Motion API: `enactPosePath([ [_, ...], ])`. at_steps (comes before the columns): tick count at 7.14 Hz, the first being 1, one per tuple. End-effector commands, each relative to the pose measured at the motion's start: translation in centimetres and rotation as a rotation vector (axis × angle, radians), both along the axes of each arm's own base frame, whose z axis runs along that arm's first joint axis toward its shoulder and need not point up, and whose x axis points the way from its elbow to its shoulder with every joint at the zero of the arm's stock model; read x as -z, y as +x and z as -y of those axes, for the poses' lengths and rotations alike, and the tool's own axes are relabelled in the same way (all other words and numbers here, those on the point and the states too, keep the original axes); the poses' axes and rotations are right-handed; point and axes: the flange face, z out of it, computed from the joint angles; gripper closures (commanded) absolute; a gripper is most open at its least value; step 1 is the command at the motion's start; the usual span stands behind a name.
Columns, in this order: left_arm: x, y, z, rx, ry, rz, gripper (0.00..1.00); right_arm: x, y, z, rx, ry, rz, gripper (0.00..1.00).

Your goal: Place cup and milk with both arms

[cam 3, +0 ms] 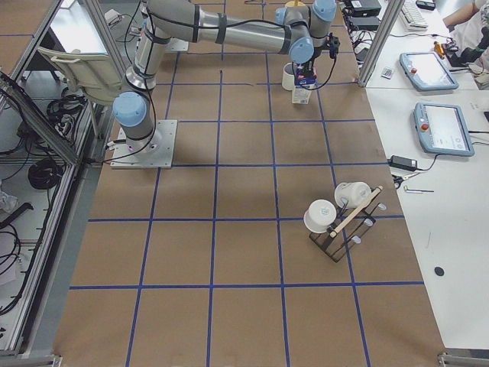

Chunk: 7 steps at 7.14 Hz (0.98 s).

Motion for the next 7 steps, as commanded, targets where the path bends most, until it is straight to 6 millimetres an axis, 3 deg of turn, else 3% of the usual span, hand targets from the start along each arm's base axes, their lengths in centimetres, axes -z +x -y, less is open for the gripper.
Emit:
enactPosePath([
  [1,0.5,0.1,0.3,0.002,-0.041,-0.003,0.0,0.6,0.2,-0.4,-0.047,0.021,-0.031,0.59],
  [3,0.4,0.1,0.2,0.002,-0.041,0.0,0.0,0.6,1.1,-0.8,-0.058,0.029,-0.032,0.43],
  [5,0.4,0.1,0.2,0.002,-0.043,0.002,0.0,0.5,2.0,-1.2,-0.058,0.035,-0.02,0.43],
  [6,0.4,0.1,0.2,0.002,-0.043,0.002,0.0,0.0,1.9,-1.3,-0.056,0.028,-0.024,0.25],
  [7,0.3,0.1,0.2,0.003,-0.044,0.003,0.0,-3.2,1.7,-2.2,-0.057,-0.018,-0.026,0.0],
])
